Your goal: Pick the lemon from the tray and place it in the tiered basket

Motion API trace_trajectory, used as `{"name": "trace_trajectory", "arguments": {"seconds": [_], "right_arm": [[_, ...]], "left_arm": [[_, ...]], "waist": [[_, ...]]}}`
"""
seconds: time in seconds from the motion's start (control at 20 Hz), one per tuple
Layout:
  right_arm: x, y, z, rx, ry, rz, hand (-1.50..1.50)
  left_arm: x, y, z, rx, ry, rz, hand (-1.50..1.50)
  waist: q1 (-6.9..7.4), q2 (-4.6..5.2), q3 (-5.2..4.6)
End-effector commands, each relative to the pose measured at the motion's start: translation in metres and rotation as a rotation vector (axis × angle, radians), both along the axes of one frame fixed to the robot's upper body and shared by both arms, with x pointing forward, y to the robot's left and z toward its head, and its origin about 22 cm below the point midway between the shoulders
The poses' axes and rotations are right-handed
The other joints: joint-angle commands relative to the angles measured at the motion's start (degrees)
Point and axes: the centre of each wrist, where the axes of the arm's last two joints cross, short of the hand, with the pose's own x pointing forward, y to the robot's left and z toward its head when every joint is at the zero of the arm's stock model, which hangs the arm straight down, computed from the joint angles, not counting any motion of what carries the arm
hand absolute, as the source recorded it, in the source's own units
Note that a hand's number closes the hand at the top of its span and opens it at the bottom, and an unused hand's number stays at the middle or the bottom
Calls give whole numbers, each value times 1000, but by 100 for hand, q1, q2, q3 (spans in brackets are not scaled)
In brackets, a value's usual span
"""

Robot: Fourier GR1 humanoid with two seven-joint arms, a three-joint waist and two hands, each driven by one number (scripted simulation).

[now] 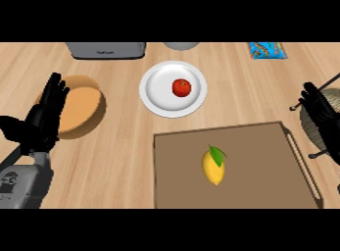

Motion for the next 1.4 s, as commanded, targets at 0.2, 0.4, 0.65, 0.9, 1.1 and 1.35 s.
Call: {"name": "trace_trajectory", "arguments": {"seconds": [0.2,0.4,0.65,0.9,1.1,1.35], "right_arm": [[-25,70,-1,305,-154,-233,150],[-67,2,-58,16,86,-737,-150],[-110,84,-48,62,-27,-849,-150],[-144,78,-3,-122,129,-657,-150],[-156,76,12,-322,301,-485,-150],[-140,88,68,-425,414,-434,-150]], "left_arm": [[-14,25,2,278,49,69,0],[-24,37,-8,281,98,90,0],[-18,35,1,311,118,57,0],[-19,26,-4,302,98,51,0],[-20,12,0,317,99,22,0],[-12,11,8,317,87,-2,0]], "waist": [[-47,226,7],[-387,276,-45],[-147,246,-20],[-43,287,-40],[62,304,-51],[195,340,-45]]}}
